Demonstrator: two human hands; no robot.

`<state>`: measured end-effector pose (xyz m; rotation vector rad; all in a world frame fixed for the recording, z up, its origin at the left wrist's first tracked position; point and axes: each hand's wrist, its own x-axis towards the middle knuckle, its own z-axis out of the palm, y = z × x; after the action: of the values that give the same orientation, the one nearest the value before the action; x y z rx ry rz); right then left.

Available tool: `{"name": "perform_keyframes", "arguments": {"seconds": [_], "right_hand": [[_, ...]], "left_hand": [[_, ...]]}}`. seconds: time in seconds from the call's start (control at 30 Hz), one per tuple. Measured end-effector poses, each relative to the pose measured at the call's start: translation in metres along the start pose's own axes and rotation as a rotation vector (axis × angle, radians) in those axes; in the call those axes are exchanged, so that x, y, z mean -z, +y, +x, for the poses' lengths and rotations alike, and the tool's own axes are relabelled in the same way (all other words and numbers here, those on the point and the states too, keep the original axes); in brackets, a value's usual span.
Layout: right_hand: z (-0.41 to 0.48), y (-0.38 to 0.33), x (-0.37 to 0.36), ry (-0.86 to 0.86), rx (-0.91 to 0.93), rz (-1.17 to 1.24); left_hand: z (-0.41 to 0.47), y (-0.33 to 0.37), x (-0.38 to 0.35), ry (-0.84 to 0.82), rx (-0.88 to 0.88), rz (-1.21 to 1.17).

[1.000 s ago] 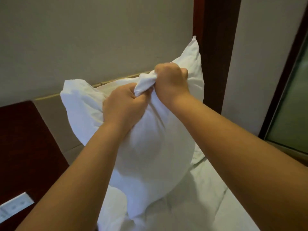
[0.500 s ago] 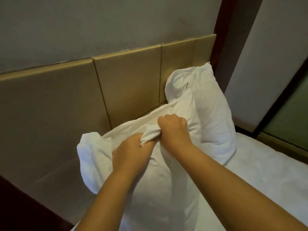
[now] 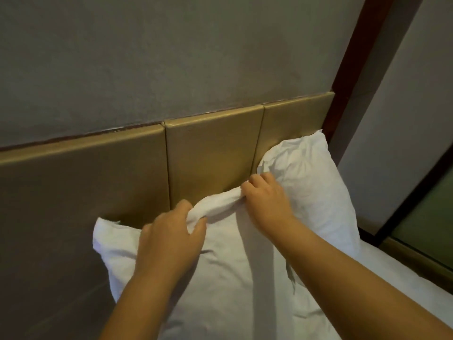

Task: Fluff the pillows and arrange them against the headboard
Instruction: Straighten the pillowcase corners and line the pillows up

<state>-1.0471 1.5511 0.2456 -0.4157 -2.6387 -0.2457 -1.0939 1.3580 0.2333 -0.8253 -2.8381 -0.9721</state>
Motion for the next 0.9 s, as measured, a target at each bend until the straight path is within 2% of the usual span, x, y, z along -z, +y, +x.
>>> {"name": "perform_keyframes", "arguments": {"seconds": [0.07,0.13,0.27,0.43,0.63,0.73,0.8,0.9], "right_hand": [[0.004,-0.002,-0.015,-0.173,-0.082,0.040],[0.007,-0.005,-0.025,-0.287,-0.088,0.123],[0.014,-0.014,-0.022,-0.349,-0.055,0.249],[0.018,-0.014,-0.006,-0.159,-0.055,0.331],[0.013,-0.006,0.005,-0.053,-0.056,0.436],[0.015,0.001,0.014,-0.048,-0.036,0.434],[0.019,0.004,0.016,-0.150,-0.052,0.402],[0.022,-0.001,0.015,-0.281,-0.034,0.362]], "left_hand": [[0.006,-0.018,0.013,-0.061,0.005,0.210],[0.008,-0.033,0.022,-0.082,0.017,0.373],[0.002,-0.042,0.032,-0.072,0.044,0.330],[-0.009,-0.027,0.043,0.238,0.036,0.292],[-0.015,-0.018,0.037,0.429,0.009,0.242],[-0.017,-0.013,0.033,0.503,0.003,0.132],[-0.014,-0.016,0.032,0.472,-0.012,0.135],[-0.010,-0.024,0.046,0.293,-0.023,0.300]]}}
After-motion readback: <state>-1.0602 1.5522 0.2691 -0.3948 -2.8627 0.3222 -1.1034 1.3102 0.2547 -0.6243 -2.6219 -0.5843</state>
